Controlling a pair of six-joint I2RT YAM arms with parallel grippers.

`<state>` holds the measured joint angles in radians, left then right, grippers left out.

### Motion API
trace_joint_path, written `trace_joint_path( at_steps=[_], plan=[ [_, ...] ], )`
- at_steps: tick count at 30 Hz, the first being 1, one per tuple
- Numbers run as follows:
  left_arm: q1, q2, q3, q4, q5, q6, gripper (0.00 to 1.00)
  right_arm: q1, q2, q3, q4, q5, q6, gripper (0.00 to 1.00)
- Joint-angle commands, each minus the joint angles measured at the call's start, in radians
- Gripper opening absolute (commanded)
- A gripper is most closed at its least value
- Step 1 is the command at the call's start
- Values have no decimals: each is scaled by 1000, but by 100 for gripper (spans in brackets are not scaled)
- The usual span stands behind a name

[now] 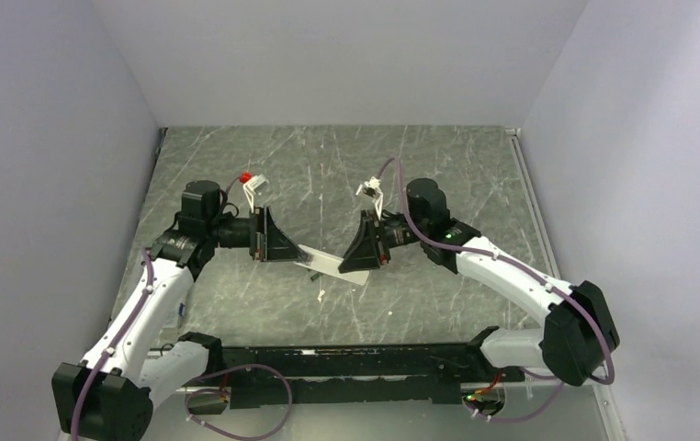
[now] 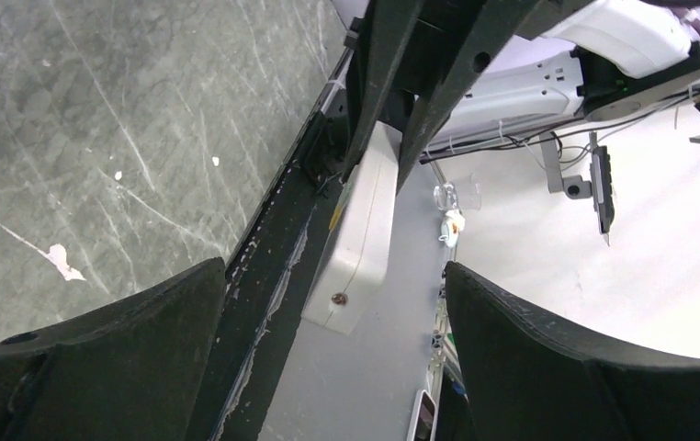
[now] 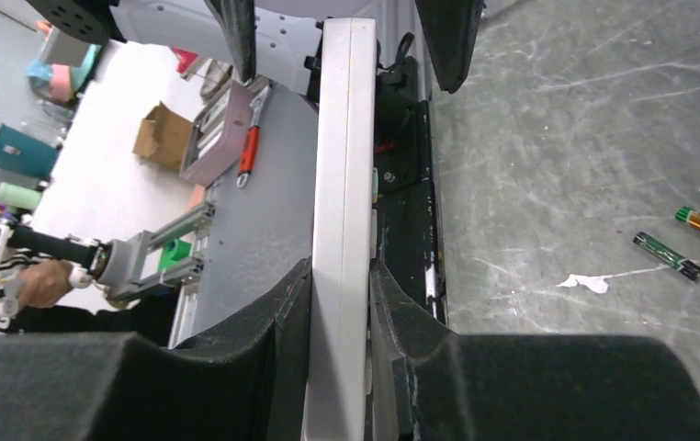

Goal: Load the batteries into the remote control

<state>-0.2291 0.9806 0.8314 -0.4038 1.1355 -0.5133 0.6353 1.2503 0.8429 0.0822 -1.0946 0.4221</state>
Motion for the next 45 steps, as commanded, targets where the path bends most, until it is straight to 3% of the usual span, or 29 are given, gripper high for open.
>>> trace_joint_path(
  at_steps=[1,15,24,27,30,31,35,41,45],
  plan=[
    [-6,-33,-6,102,74,-53,93,-4,27,52,181,-90,131,0],
    [-10,-49,-34,233,113,-165,69,-4,113,29,415,-98,384,0],
    [-10,-56,-39,252,116,-182,44,-4,132,18,474,-96,435,0],
    [-10,-57,-47,272,114,-197,35,-4,135,14,478,-96,437,0],
    [-10,-56,-53,284,106,-208,3,-3,135,9,478,-97,437,0],
    [-10,-54,-53,283,103,-206,0,-4,134,9,472,-97,434,0],
    [-10,-60,-65,310,94,-226,0,-4,135,6,455,-95,422,3],
    [-10,-75,-76,333,63,-250,0,-14,97,4,385,-55,372,29],
    [-10,-83,-85,336,46,-256,0,-47,52,-17,344,-18,337,38]
  ],
)
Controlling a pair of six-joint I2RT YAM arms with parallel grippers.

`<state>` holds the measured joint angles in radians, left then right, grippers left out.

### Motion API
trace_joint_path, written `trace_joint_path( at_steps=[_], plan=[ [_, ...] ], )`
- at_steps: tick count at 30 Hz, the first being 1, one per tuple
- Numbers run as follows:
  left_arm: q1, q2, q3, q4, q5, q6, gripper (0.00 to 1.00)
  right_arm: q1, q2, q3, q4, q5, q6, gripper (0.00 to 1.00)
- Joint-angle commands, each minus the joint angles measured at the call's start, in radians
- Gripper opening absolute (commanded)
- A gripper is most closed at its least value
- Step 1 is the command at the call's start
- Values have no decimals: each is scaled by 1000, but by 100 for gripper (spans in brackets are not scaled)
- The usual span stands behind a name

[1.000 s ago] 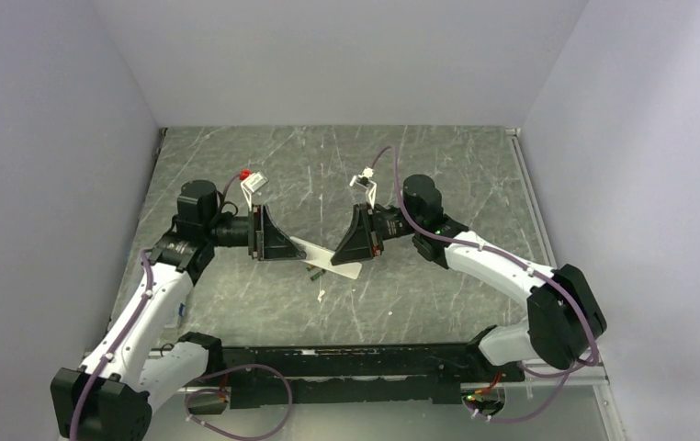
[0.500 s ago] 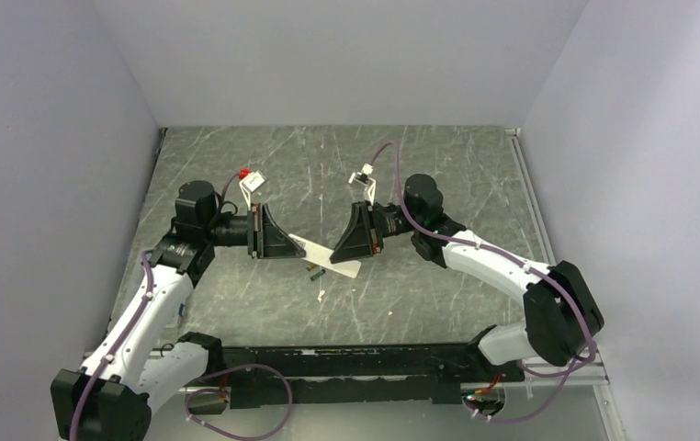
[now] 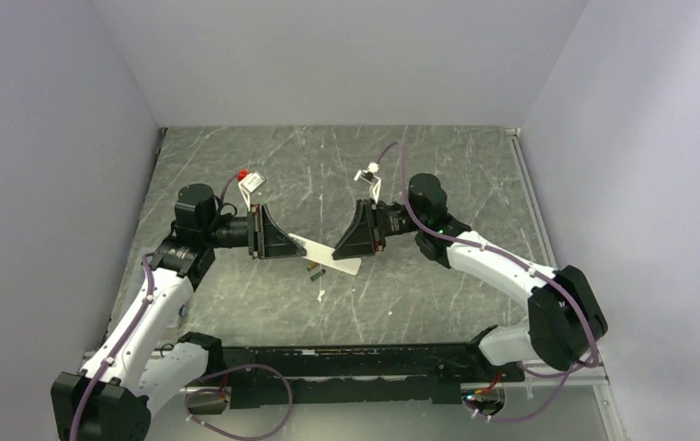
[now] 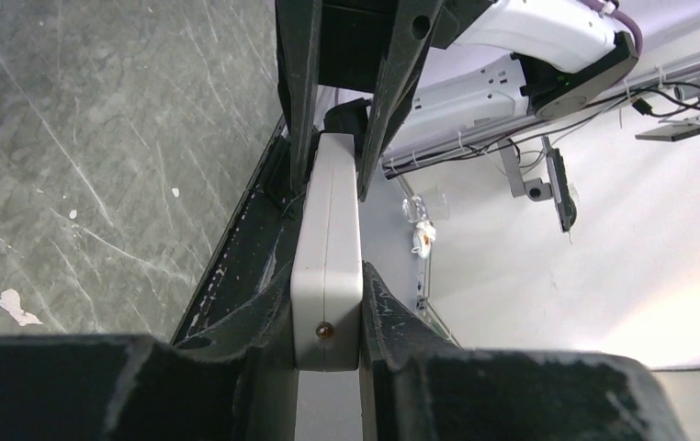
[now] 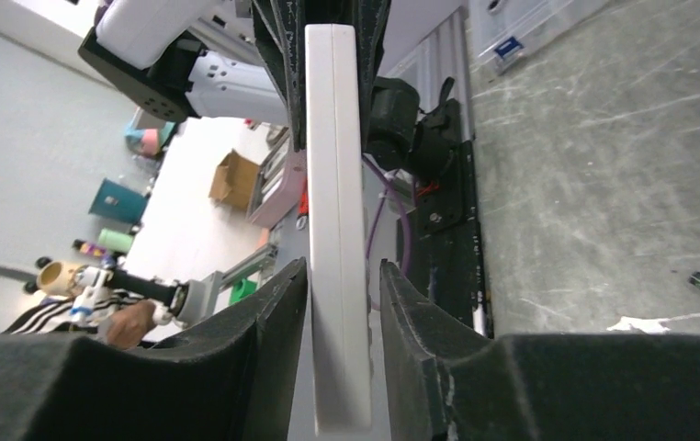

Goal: Load the batteries into the remote control

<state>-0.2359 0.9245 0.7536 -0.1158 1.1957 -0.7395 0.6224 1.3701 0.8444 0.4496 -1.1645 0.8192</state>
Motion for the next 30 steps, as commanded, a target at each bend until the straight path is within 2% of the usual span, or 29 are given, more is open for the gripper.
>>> trace_joint_path(
  at_steps=[1,12,18,19,22,24,30],
  plan=[
    [-3,-30,-10,50,-19,-33,0,-45,-82,-29,-14,54,-56,43],
    [-4,-41,-2,51,-61,-57,0,-129,-280,-131,-74,155,-111,58],
    [-5,-47,-5,43,-81,-54,0,-176,-408,-183,-156,301,-105,60],
    [-5,-50,-5,45,-85,-56,0,-183,-431,-188,-179,337,-98,61],
    [-5,-60,1,25,-105,-48,0,-201,-496,-211,-206,382,-80,52],
    [-5,-65,0,23,-116,-51,0,-204,-537,-217,-255,430,-99,50],
    [-5,-76,-6,39,-148,-77,0,-204,-569,-244,-272,434,-69,64]
  ],
)
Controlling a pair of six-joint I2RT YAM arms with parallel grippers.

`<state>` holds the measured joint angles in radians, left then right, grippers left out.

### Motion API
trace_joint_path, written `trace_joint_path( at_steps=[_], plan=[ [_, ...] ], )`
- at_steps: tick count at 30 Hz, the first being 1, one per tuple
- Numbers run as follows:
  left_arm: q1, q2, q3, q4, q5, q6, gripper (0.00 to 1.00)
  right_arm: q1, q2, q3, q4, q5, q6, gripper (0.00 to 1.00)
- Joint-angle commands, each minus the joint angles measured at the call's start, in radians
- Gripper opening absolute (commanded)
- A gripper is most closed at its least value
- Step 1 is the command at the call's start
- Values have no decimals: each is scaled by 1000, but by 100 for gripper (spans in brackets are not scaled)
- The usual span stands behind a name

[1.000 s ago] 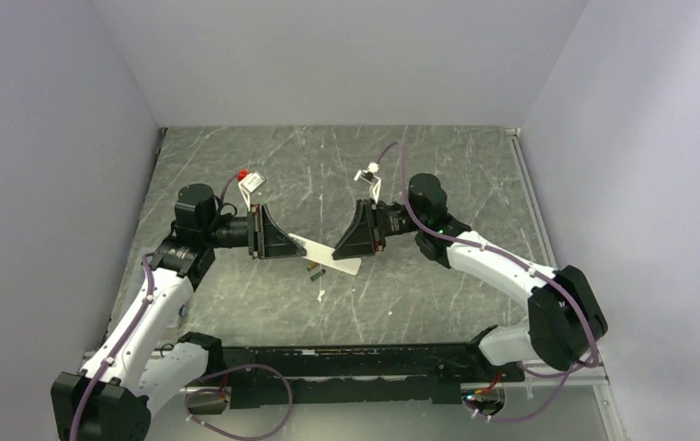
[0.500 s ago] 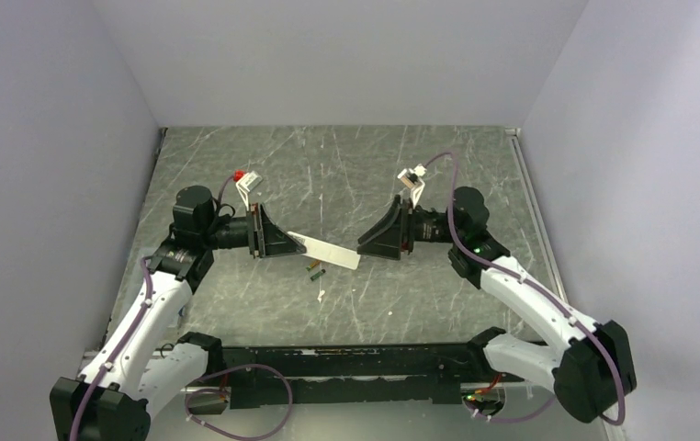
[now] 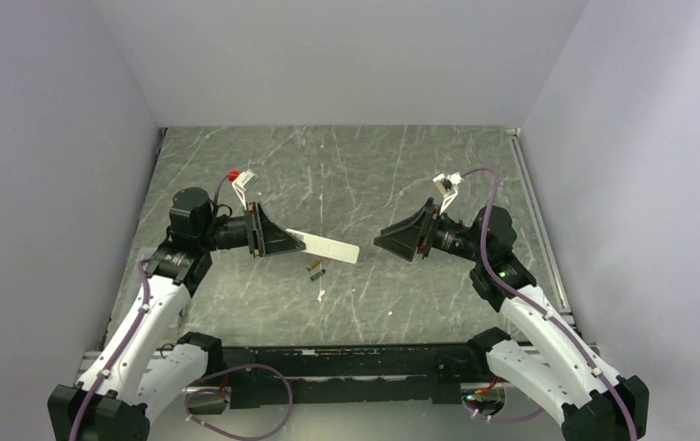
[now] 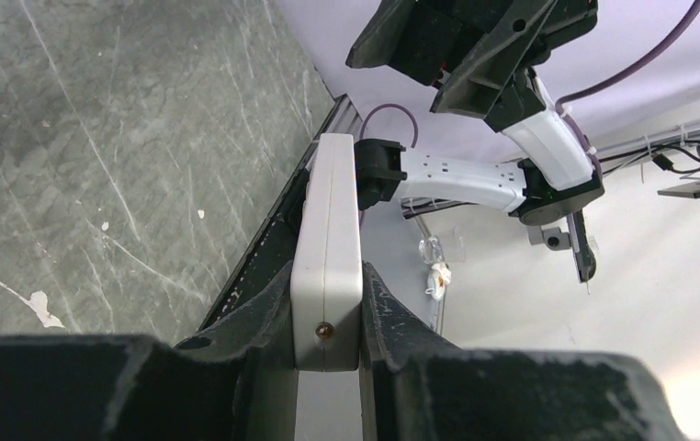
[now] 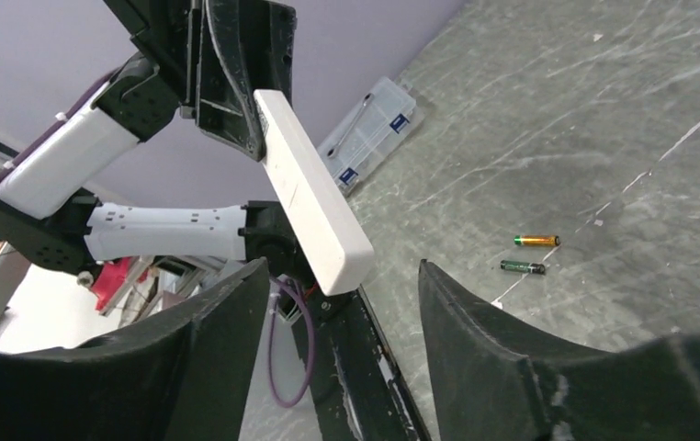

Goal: Load the batteries into the remote control

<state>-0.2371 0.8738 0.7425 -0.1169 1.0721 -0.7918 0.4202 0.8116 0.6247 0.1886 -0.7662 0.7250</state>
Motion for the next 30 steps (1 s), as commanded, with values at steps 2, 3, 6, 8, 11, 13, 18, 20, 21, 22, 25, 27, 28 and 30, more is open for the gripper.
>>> trace_joint_path(
  at_steps=[2,3,6,8,11,13,18,20,21,22,25,27,28,30],
  plan=[
    [-4,-33,3,43,-40,-32,0,-2,-6,-36,0,25,50,66],
    [-4,-38,1,45,-49,-38,0,-2,-6,-43,14,21,68,66],
    [-4,-48,-14,61,-73,-64,0,0,-13,-61,56,25,120,67],
    [-4,-56,-31,94,-81,-95,0,2,-19,-72,89,25,154,68],
    [-4,-64,-56,150,-92,-150,0,16,-7,-74,118,29,189,66],
    [-4,-64,-62,175,-93,-175,0,25,5,-75,134,38,207,65],
    [-4,-68,-69,199,-109,-213,0,55,51,-72,169,57,259,61],
    [-4,-67,-74,219,-107,-235,0,75,65,-66,166,76,259,61],
    [-4,-66,-77,231,-107,-247,0,84,72,-63,166,86,256,60],
    [-4,-64,-82,244,-105,-258,0,97,74,-60,167,98,255,60],
    [-4,-61,-97,287,-100,-291,0,127,87,-54,196,113,264,60],
    [-4,-59,-104,313,-95,-307,0,141,97,-48,199,123,265,60],
    [-4,-58,-106,318,-93,-311,0,148,100,-43,201,130,263,59],
    [-4,-59,-107,322,-90,-313,0,158,107,-40,211,141,264,59]
  ],
)
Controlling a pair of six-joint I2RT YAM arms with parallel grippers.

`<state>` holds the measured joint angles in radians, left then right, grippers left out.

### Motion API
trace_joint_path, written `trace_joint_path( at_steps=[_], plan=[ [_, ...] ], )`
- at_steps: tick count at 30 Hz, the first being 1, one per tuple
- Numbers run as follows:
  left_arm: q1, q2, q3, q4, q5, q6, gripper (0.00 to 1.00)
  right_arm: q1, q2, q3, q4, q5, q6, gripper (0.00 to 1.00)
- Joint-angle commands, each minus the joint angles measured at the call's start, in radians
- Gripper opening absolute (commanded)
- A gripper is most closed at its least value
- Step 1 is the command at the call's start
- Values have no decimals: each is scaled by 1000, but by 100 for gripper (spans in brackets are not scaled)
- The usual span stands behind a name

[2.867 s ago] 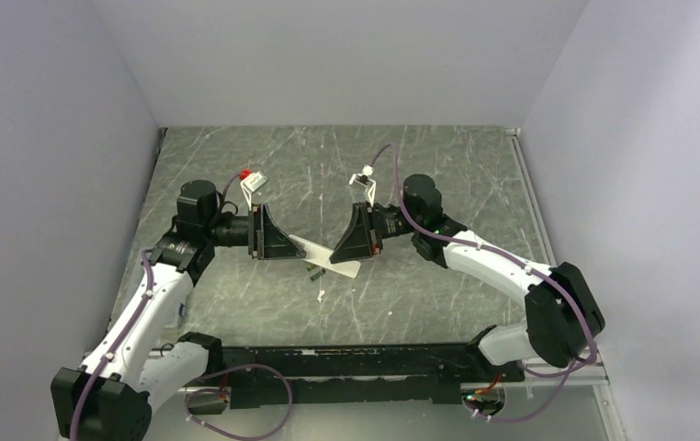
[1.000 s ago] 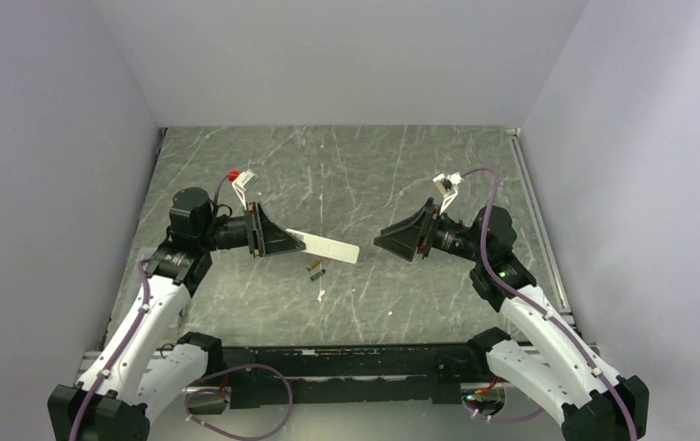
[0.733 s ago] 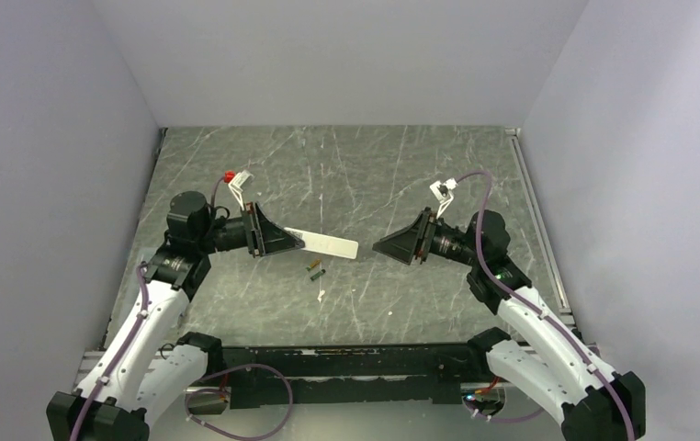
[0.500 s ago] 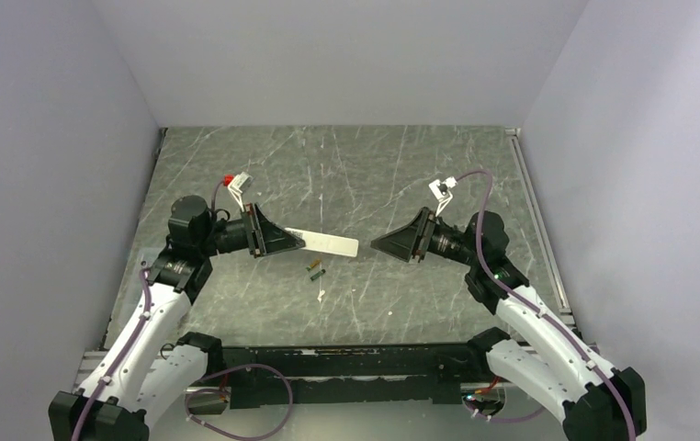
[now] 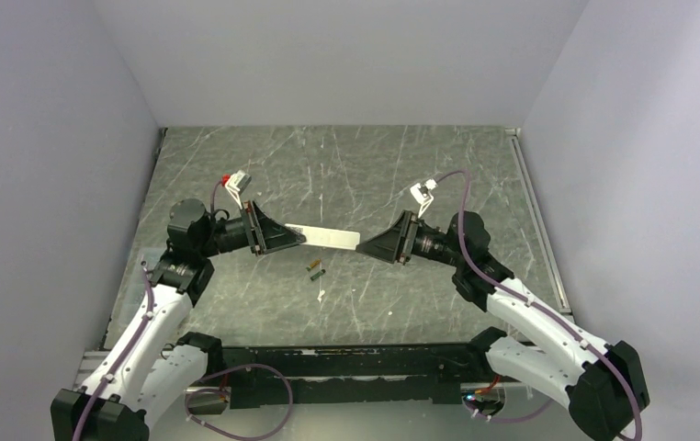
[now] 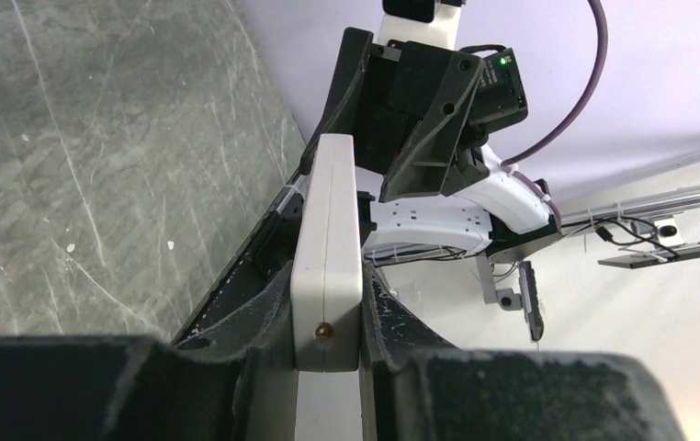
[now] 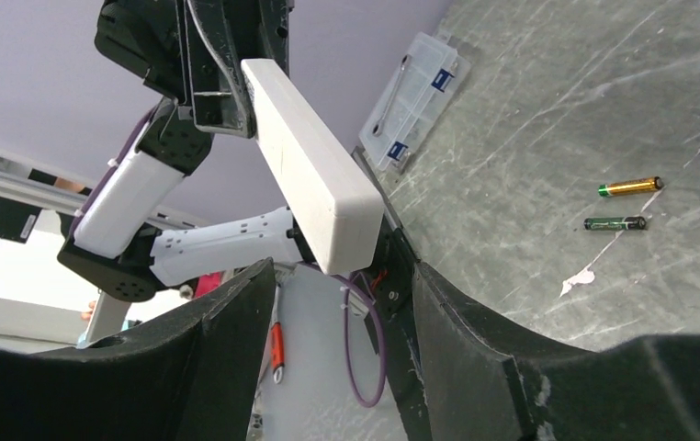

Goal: Load the batteries into the remote control

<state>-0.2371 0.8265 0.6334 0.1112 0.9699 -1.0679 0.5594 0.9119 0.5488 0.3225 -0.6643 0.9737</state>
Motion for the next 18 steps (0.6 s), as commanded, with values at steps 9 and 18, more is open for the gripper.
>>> trace_joint_path(
  at_steps=[9,18],
  plan=[
    [-4,-29,5,59,10,-15,0,45,47,64,98,71,15,56],
    [-5,-47,2,20,1,16,0,71,80,85,141,104,37,53]
  ],
)
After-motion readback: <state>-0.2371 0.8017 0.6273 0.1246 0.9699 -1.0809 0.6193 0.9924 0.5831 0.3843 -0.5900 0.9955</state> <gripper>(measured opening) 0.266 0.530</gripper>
